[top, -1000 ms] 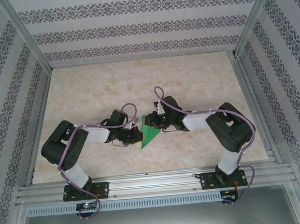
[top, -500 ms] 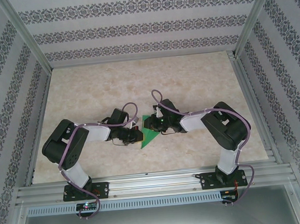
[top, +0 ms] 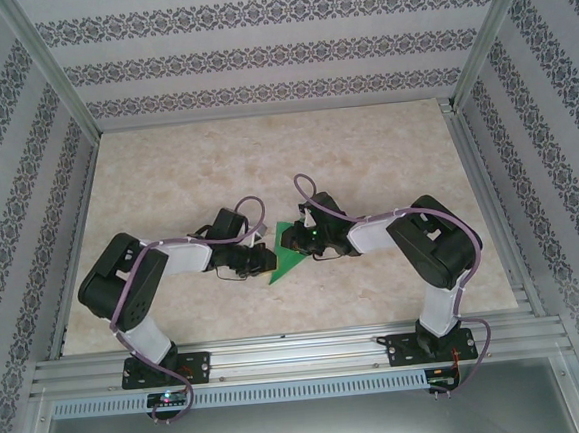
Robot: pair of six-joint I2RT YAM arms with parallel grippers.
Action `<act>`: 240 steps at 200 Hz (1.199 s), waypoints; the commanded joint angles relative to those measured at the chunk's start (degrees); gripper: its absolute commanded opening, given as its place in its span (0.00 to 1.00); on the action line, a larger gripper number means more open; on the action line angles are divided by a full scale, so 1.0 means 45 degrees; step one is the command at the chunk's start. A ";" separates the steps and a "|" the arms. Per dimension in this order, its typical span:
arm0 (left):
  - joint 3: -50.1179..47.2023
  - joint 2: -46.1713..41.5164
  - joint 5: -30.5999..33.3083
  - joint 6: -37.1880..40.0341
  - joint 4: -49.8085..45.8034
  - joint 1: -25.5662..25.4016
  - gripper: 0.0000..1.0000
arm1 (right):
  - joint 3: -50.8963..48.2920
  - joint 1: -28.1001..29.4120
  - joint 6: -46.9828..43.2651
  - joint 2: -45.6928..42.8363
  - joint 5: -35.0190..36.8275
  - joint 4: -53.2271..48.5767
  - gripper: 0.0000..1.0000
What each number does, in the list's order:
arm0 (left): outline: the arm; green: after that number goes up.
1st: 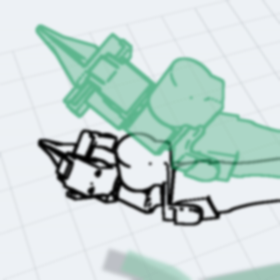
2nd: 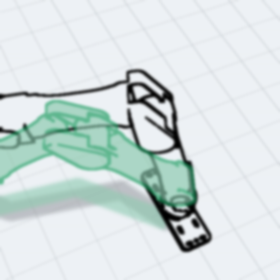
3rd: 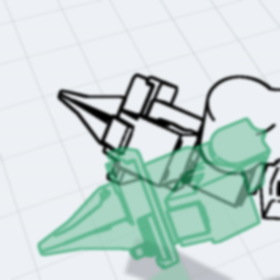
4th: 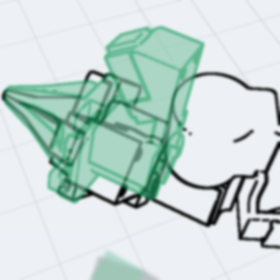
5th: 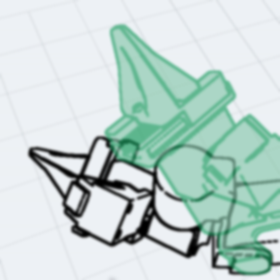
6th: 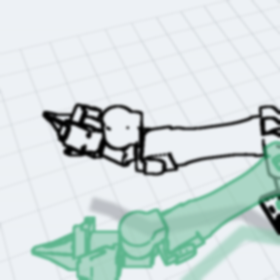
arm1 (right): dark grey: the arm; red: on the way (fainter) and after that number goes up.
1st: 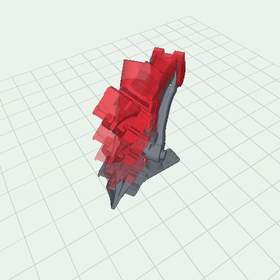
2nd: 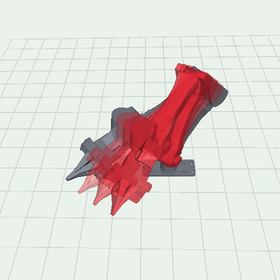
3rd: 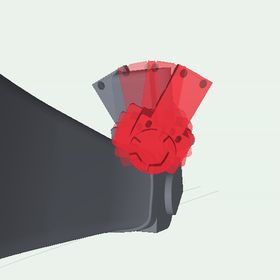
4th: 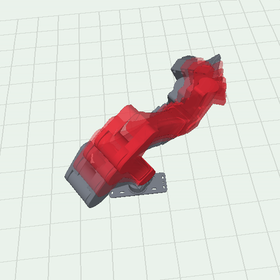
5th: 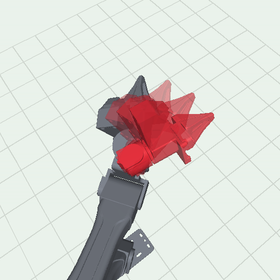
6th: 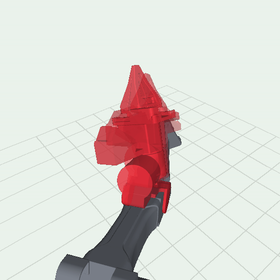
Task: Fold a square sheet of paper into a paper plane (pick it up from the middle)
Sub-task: Fourth fold the wing at the center of the table.
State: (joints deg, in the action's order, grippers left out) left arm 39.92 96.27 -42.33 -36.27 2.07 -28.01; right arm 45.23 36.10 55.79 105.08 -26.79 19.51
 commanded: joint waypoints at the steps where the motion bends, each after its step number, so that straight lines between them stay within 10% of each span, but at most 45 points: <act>1: -0.0226 -0.0659 0.0560 -0.0201 -0.0189 0.0120 0.15 | -0.0210 -0.0137 -0.0034 -0.0128 0.0289 -0.0241 0.19; 240: -0.0469 0.0736 -0.0067 -0.0211 0.0188 0.0110 0.01 | 0.0828 0.0244 -0.0145 0.0107 -0.0482 -0.0756 0.21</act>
State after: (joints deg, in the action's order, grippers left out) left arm 38.81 98.35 -43.97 -37.74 5.52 -28.01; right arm 47.16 37.01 55.77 103.79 -29.63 18.61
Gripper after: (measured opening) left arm 0.066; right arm 0.208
